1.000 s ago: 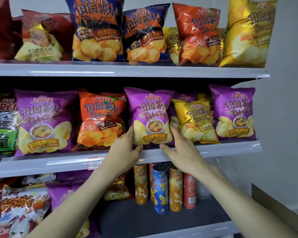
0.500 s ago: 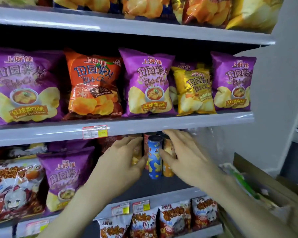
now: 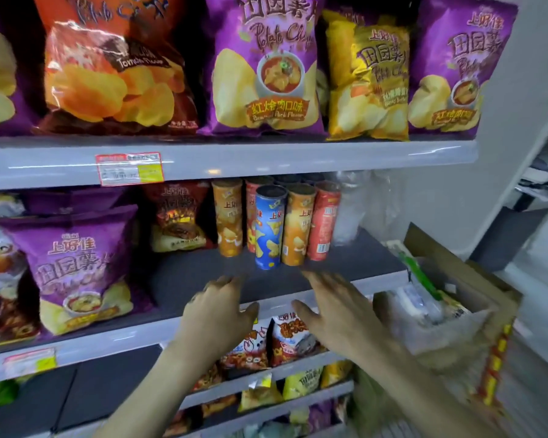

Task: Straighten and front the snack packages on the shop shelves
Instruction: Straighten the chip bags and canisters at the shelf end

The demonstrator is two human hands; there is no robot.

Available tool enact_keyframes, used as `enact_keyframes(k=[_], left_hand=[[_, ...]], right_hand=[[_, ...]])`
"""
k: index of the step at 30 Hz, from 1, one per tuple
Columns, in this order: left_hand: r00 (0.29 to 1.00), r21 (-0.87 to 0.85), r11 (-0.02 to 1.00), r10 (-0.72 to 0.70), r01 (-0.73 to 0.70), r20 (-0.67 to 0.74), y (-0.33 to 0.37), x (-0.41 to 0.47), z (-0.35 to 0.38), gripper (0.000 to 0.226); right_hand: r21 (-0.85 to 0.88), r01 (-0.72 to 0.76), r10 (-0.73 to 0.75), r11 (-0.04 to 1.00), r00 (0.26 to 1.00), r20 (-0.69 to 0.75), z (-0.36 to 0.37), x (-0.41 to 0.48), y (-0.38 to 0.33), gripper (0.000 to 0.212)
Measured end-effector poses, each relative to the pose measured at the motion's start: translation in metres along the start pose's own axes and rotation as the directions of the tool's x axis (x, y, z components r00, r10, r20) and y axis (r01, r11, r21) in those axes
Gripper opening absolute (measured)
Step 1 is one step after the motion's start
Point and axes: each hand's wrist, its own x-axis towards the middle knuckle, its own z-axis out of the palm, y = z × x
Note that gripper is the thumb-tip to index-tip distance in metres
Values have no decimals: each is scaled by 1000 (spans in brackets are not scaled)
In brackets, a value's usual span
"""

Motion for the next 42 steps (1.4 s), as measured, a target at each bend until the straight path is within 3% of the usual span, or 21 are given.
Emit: enact_keyframes(k=[5,12,16,20,25,35,42], left_hand=[[996,-9,996,-85,85,32,2,24,18,51],[992,-41,991,-125,124,-12,20,76,31,57],[978,-202,965,-189,169,-89,29,114,45,69],[957,-436,885,-248,162,-147,37,143,61,80],[916,-602,789,-324,124,-237,47,164,75,57],[884,-620,774,-371,125,-285,22,148,75,60],[842,-590,793,-419,156,-341,-18,115,68,50]], right_hand=[[45,-31,30,998,999,18,14,22,24,62],[148,-6,2,989,1000,26,27,72,56,60],[241,-49,44,969,999,27,40,101,68,57],[390,-101,86,915,995,56,55,119,76,72],[511,-131,131,850,991,36,72,135,83,83],[585,-147,151,797,988,42,90,153,77,69],[703,-195,198,684,977,78,100,165,59,86]])
